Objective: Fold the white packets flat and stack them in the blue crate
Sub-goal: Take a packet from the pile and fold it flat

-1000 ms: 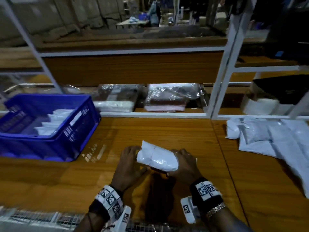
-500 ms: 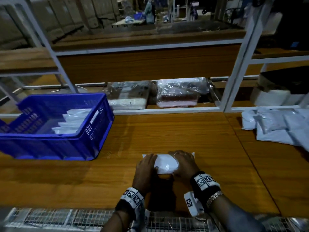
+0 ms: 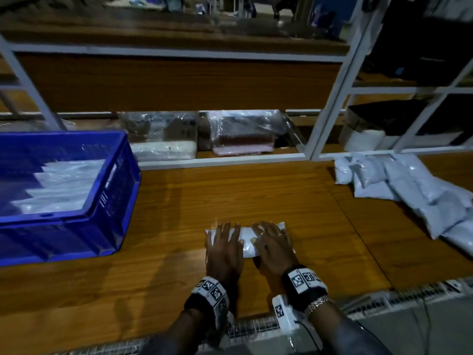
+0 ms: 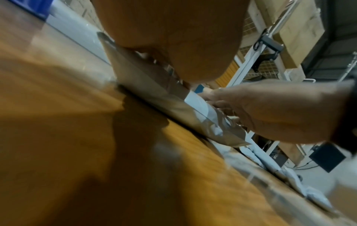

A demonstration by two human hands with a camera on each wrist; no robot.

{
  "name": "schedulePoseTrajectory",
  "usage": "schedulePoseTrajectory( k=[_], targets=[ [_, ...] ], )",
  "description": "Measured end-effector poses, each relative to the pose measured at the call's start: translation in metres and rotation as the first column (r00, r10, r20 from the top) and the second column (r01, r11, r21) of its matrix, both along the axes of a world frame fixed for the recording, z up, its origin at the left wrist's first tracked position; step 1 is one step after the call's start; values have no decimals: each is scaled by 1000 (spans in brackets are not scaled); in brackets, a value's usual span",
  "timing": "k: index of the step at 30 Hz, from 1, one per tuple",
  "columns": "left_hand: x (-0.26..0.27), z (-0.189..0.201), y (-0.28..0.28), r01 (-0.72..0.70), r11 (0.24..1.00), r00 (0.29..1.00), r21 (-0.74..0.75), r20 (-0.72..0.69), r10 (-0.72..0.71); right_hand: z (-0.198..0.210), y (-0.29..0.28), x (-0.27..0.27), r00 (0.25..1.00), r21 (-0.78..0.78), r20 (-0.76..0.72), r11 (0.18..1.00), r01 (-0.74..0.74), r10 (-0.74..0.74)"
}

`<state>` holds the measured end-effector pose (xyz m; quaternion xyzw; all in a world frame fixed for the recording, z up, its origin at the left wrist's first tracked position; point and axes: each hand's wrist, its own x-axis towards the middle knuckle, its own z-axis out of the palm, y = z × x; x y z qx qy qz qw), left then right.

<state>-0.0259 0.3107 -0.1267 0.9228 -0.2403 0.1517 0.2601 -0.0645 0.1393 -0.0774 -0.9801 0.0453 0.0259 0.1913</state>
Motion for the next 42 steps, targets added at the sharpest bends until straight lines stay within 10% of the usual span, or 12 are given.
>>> schedulePoseTrajectory(
  k=[13,42],
  targets=[
    [15,2,-14,-90,993,996,79,-6,91,-17,1,24,1000,-194,-24,981,-21,17],
    [20,-16,14,-61,971,887,230,-434,158,-26,-24,13,982,169,-133,973,154,-133]
  ],
)
